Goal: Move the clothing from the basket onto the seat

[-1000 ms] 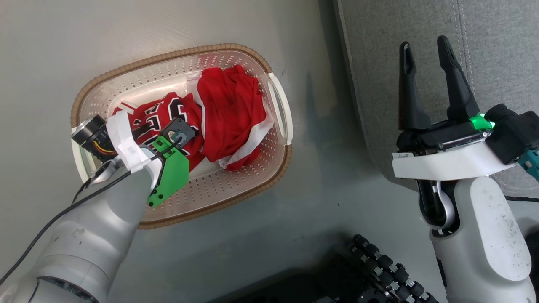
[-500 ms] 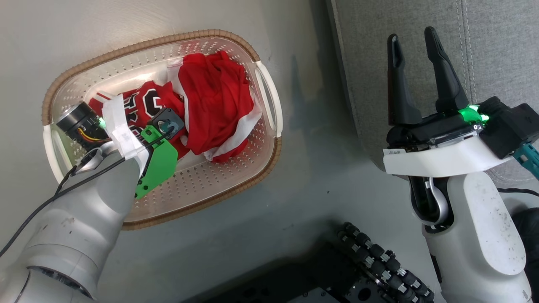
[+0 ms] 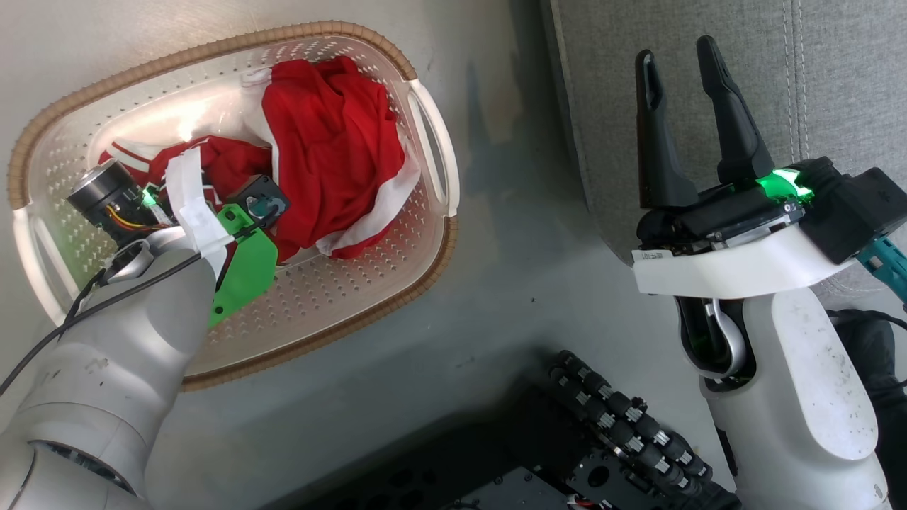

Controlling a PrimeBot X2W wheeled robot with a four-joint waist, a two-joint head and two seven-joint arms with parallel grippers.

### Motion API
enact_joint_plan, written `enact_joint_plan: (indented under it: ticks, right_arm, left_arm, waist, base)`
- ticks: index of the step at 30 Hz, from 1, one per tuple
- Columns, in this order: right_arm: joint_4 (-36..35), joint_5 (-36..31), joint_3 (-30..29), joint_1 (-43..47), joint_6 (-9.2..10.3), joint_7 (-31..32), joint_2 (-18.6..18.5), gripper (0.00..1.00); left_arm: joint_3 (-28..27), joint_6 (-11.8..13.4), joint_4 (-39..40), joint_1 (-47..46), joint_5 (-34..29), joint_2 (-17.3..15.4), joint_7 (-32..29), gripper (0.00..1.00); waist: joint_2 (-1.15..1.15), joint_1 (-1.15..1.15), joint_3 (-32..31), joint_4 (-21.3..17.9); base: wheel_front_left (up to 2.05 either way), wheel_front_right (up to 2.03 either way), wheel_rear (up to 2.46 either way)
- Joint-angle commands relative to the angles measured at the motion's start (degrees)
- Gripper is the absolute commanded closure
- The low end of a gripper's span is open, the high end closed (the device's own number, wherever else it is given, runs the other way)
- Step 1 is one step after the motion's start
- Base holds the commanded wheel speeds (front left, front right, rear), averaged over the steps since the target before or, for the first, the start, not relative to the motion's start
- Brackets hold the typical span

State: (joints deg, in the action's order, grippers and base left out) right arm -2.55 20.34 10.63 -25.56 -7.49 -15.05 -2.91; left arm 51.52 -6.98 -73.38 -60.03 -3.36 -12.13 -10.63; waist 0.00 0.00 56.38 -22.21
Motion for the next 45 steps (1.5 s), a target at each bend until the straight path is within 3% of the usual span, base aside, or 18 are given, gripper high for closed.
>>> enact_joint_plan:
  ticks: [1, 6, 7, 8, 9, 10, 11, 22, 33, 39, 42, 45]
  right_arm:
    - [-0.4, 0.4, 0.2, -0.8, 0.00, -0.2, 0.0, 0.00]
    - [-0.8, 1.0, 0.8, -1.3, 0.00, -0.2, 0.0, 0.00]
    - [-0.9, 1.2, 0.8, -1.5, 0.00, -0.2, 0.0, 0.00]
    - [-1.0, 1.4, 0.9, -1.7, 0.00, -0.2, 0.0, 0.00]
    - [-1.0, 1.4, 0.9, -1.7, 0.00, -0.2, 0.0, 0.00]
    - [-1.1, 1.5, 1.0, -1.8, 0.00, -0.2, 0.0, 0.00]
    - [-1.2, 1.5, 1.0, -1.7, 0.00, -0.2, 0.0, 0.00]
    - [-1.1, 0.9, 0.3, -1.8, 0.00, -0.2, 0.0, 0.00]
    - [0.6, -3.8, -0.7, -0.3, 0.00, -0.2, 0.0, 0.00]
    - [1.6, -7.0, -2.3, 1.9, 0.00, -0.2, 0.0, 0.00]
    - [2.2, -8.8, -3.6, 3.7, 0.00, -0.2, -0.1, 0.00]
    - [2.5, -9.8, -4.3, 5.2, 0.00, -0.2, -0.1, 0.00]
  left_arm:
    - [0.2, 0.1, -0.2, -0.8, 0.0, -0.5, -0.4, 0.00]
    - [0.4, 0.9, -0.3, -1.4, 0.5, -1.1, -0.3, 0.00]
    - [0.2, 1.0, -0.3, -1.3, 1.0, -1.2, -0.5, 0.08]
    - [0.3, 1.0, -0.3, -1.3, 0.8, -1.2, -0.4, 0.20]
    - [0.5, 1.2, -0.4, -1.4, 0.8, -1.3, 0.0, 0.55]
    - [0.6, 1.3, -0.4, -1.4, 0.9, -1.4, 0.1, 0.64]
    - [0.7, 1.4, -0.4, -1.3, 1.0, -1.5, -0.1, 1.00]
    - [1.3, 2.3, -0.4, -0.1, 2.0, -1.4, 3.6, 1.00]
    - [-0.1, 1.0, -0.4, 3.5, 5.9, -1.2, 18.3, 1.00]
    - [-2.2, 0.0, 0.6, 5.4, 10.1, 0.8, 24.3, 1.00]
    - [-3.4, -0.1, 2.4, 6.4, 12.8, 4.6, 25.1, 1.00]
    - [-4.5, 0.3, 4.1, 7.6, 14.3, 5.8, 25.4, 1.00]
  waist:
    - [0.00, 0.00, 0.6, -0.5]
    - [0.00, 0.00, 1.9, -1.5]
    - [0.00, 0.00, 2.2, -1.7]
    - [0.00, 0.00, 2.3, -1.9]
    - [0.00, 0.00, 2.5, -2.0]
    - [0.00, 0.00, 2.6, -2.2]
    - [0.00, 0.00, 2.6, -2.3]
    - [0.00, 0.00, 1.4, -1.4]
    - [0.00, 0.00, -6.9, 3.2]
    - [0.00, 0.00, -12.9, 7.0]
    - [0.00, 0.00, -16.3, 9.4]
    - [0.00, 0.00, -19.3, 11.3]
  base:
    - [0.00, 0.00, 0.00]
    - [0.00, 0.00, 0.00]
    - [0.00, 0.00, 0.00]
    - [0.00, 0.00, 0.00]
    - [0.00, 0.00, 0.00]
    - [0.00, 0.00, 0.00]
    - [0.00, 0.00, 0.00]
    - [0.00, 0.00, 0.00]
    - [0.00, 0.00, 0.00]
    - [0.00, 0.00, 0.00]
    - [0.00, 0.00, 0.00]
    - [0.00, 0.00, 0.00]
